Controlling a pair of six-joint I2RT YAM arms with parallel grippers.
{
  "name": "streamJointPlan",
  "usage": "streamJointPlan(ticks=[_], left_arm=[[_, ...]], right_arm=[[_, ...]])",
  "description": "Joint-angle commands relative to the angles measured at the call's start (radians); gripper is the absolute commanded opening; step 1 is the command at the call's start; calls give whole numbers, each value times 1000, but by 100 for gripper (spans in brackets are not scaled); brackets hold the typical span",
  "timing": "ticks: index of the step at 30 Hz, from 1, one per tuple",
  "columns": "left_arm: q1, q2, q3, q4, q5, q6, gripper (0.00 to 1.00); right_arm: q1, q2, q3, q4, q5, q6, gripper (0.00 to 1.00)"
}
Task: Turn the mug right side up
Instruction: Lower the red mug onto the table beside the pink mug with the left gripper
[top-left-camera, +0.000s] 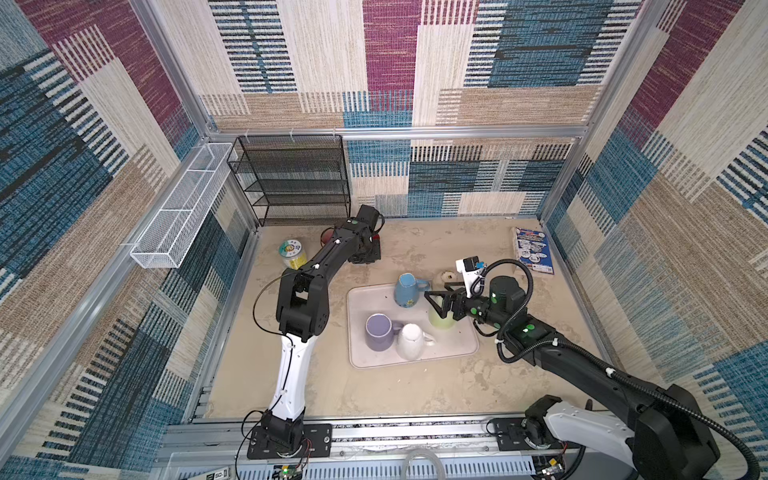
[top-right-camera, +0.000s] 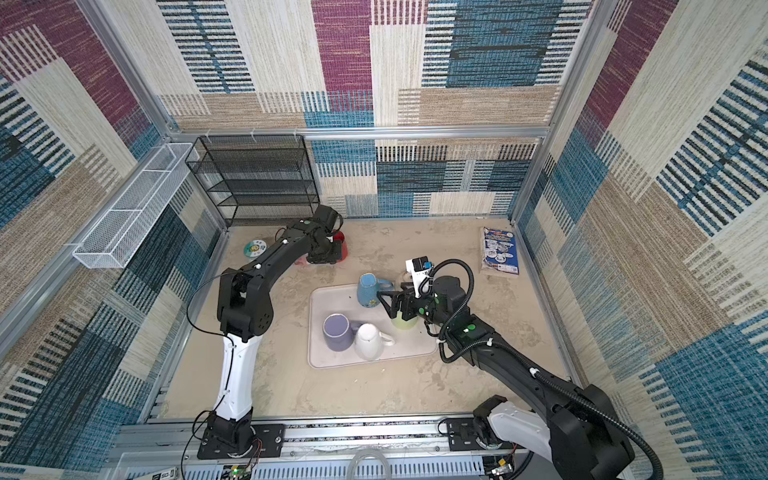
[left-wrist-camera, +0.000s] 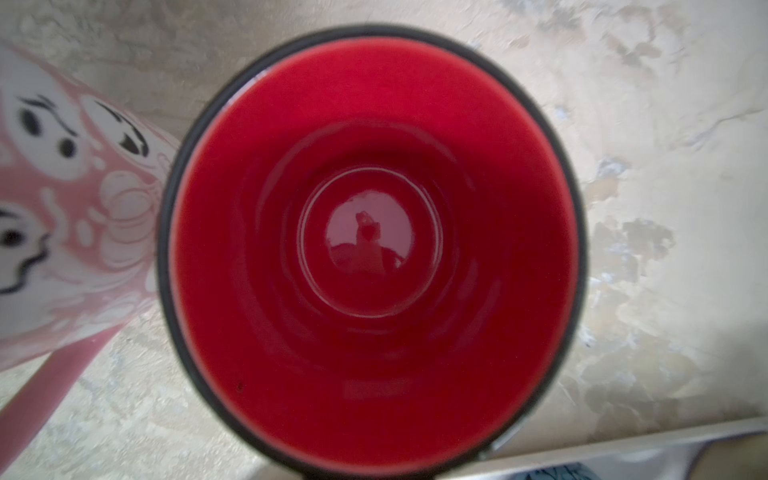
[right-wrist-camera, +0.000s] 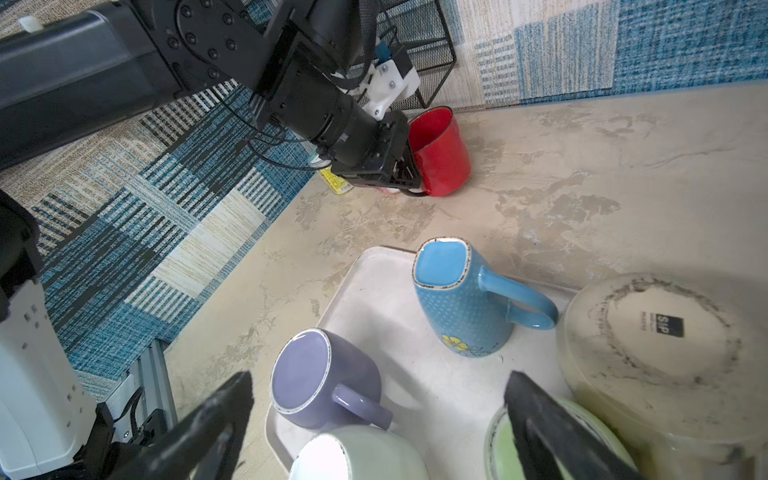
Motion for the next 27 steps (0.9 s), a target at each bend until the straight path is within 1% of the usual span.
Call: streamJointPlan(ticks=[1, 14, 19, 25, 27], left_arm=[[6, 15, 24, 1, 7, -20, 0], [17, 77, 88, -30, -18, -14, 0], [17, 81, 85, -34, -24, -11, 0], [16, 67, 78, -36, -16, -6, 13], [16, 59, 75, -34, -9, -5, 16]], right_arm=[[1, -5, -3, 30, -4, 0, 97], [0, 1, -3, 31, -6, -2, 97], [0, 2, -3, 31, -4, -4, 97], [0, 2, 5, 18, 3, -17, 97], [0, 10, 16, 5, 2, -29, 97]])
